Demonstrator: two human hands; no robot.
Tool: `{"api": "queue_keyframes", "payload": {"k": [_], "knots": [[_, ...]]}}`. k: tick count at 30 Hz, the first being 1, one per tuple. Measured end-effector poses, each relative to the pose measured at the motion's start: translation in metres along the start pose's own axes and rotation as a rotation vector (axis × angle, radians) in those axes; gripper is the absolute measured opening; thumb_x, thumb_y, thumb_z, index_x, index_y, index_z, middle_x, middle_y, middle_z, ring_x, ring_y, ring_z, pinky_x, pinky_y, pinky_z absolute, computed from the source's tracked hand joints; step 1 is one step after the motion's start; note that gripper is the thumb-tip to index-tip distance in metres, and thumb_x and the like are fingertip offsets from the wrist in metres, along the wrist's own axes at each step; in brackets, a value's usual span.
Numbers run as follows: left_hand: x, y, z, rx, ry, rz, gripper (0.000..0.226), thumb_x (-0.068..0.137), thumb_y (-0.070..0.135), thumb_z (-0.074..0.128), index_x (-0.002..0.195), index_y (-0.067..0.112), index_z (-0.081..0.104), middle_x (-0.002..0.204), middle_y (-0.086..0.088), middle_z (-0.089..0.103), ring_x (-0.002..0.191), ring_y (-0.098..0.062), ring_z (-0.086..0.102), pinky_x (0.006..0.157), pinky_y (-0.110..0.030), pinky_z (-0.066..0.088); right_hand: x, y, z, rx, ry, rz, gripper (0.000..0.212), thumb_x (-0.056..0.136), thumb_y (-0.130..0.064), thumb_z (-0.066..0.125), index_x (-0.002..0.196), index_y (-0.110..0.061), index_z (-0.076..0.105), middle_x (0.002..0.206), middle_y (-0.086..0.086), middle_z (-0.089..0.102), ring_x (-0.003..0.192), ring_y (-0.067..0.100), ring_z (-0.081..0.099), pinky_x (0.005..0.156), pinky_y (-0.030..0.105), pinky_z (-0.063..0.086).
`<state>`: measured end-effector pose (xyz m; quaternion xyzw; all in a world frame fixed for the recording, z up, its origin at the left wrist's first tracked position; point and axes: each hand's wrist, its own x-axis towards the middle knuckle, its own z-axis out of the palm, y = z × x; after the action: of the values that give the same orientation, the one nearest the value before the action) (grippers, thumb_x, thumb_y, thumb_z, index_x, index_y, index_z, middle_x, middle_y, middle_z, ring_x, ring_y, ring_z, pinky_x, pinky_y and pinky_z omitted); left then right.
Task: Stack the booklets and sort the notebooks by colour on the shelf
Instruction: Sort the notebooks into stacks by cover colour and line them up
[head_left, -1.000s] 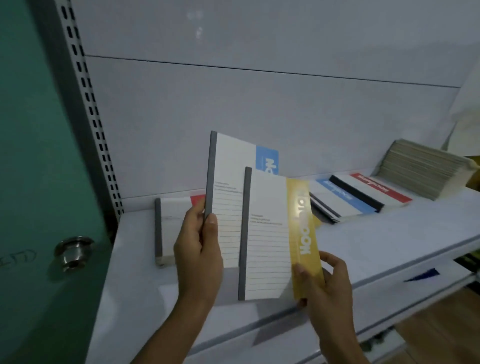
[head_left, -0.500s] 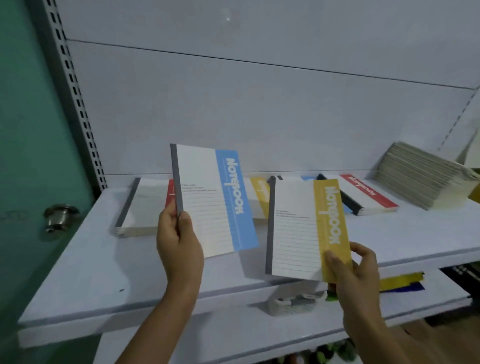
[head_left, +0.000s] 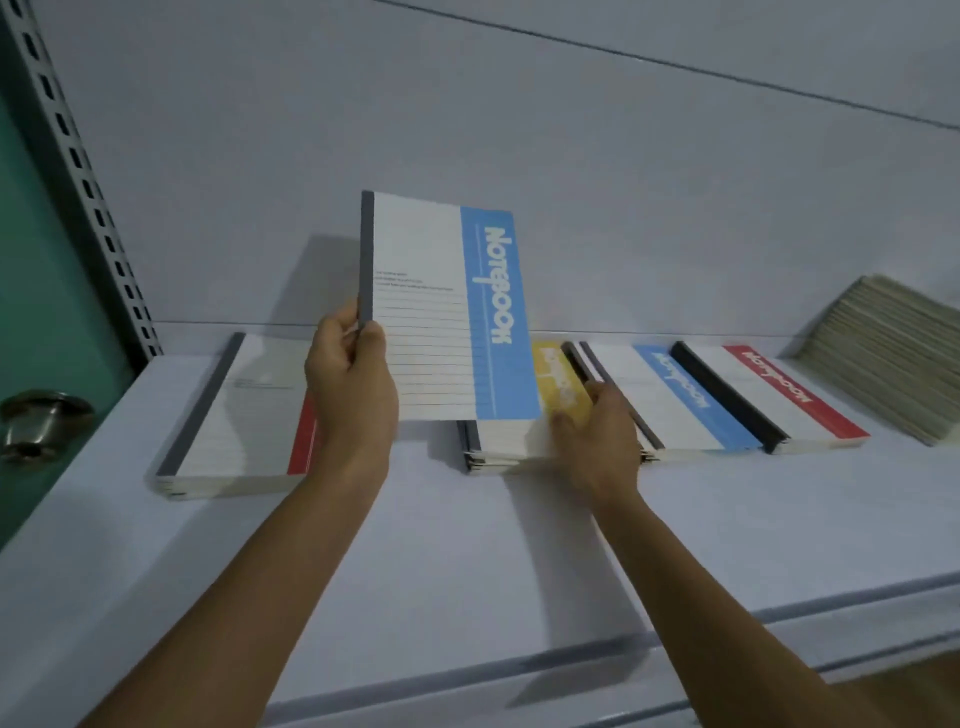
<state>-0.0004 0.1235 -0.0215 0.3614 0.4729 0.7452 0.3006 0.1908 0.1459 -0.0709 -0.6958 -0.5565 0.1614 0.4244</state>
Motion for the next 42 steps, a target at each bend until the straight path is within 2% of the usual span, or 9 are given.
{"api": "queue_keyframes", "payload": {"k": [8,11,14,18,22,26,32,38,42], "knots": [[-0.004,-0.022,0.016,0.07,-0.065,-0.13,0.022,0.098,0.015,0.046,0.096,0.031,0.062,0.082,0.018,0.07,0.076,0.005,0.065,0.053,-0.009,0.047,0.006,0.023,0.012,0.055,0.014,-0.021,0.014,0.089,-0.025,0.056,0.1,-0.02,0.062,0.102,-0.003,0.054,0.094,0.009,0.049,0.081,0.027,0.038],[-0.017,-0.026,0.032,0.058,-0.066,-0.156,0.021,0.098,0.015,0.046,0.106,0.024,0.063,0.082,0.021,0.07,0.076,0.005,0.065,0.05,-0.009,0.046,-0.005,0.02,0.005,0.242,0.143,-0.031,0.019,0.094,-0.019,0.057,0.109,-0.015,0.067,0.11,-0.002,0.065,0.103,0.013,0.059,0.093,0.037,0.048],[-0.034,-0.025,0.06,0.025,-0.059,-0.127,0.023,0.096,0.009,0.046,0.103,0.022,0.064,0.076,0.021,0.069,0.07,0.007,0.063,0.053,-0.009,0.046,0.005,0.003,-0.028,0.612,0.247,0.039,0.019,0.097,-0.02,0.05,0.095,-0.021,0.069,0.086,-0.004,0.07,0.082,0.012,0.064,0.072,0.032,0.052],[-0.06,-0.033,0.118,0.0,-0.119,-0.157,0.025,0.096,0.009,0.044,0.107,0.022,0.062,0.088,0.012,0.07,0.079,0.0,0.066,0.061,-0.014,0.051,0.052,0.024,-0.089,1.018,-0.051,0.281,0.047,0.096,-0.054,0.037,0.095,-0.018,0.068,0.085,0.002,0.075,0.078,0.016,0.072,0.069,0.026,0.055],[-0.081,-0.051,0.169,0.034,-0.198,-0.191,0.029,0.094,0.006,0.044,0.106,0.027,0.059,0.099,0.011,0.069,0.088,-0.001,0.065,0.066,-0.015,0.051,0.085,0.07,-0.125,0.64,-0.214,0.179,0.032,0.092,-0.047,0.054,0.104,-0.022,0.069,0.099,-0.002,0.073,0.096,0.019,0.069,0.082,0.036,0.056],[-0.093,-0.077,0.204,0.172,-0.254,-0.244,0.03,0.094,0.015,0.052,0.123,0.02,0.052,0.112,0.006,0.065,0.098,-0.005,0.063,0.068,-0.016,0.052,0.107,0.109,-0.122,0.368,-0.097,0.092,0.019,0.092,-0.021,0.061,0.109,-0.026,0.065,0.09,-0.026,0.06,0.079,-0.011,0.061,0.058,0.011,0.051],[-0.114,-0.111,0.228,1.071,-0.286,0.205,0.048,0.094,0.031,0.052,0.137,0.01,0.047,0.147,-0.011,0.041,0.132,-0.029,0.039,0.106,-0.038,0.033,0.107,0.15,-0.104,-0.007,-0.157,-0.151,0.035,0.094,-0.029,0.055,0.128,-0.021,0.053,0.135,-0.002,0.05,0.123,0.014,0.047,0.097,0.027,0.041],[-0.108,-0.126,0.228,1.046,-0.197,0.046,0.04,0.092,0.036,0.054,0.128,0.018,0.057,0.15,-0.005,0.038,0.135,-0.021,0.037,0.105,-0.03,0.031,0.112,0.153,-0.104,0.127,-0.223,-0.192,0.032,0.091,-0.019,0.06,0.122,-0.02,0.055,0.139,0.0,0.044,0.13,0.015,0.041,0.103,0.036,0.042],[-0.112,-0.125,0.229,1.045,-0.198,0.108,0.041,0.09,0.041,0.049,0.122,0.018,0.061,0.146,-0.004,0.043,0.128,-0.019,0.047,0.099,-0.029,0.038,0.111,0.155,-0.105,0.162,-0.254,-0.188,0.033,0.09,-0.02,0.06,0.122,-0.023,0.056,0.139,-0.004,0.043,0.131,0.011,0.037,0.094,0.003,0.031]]}}
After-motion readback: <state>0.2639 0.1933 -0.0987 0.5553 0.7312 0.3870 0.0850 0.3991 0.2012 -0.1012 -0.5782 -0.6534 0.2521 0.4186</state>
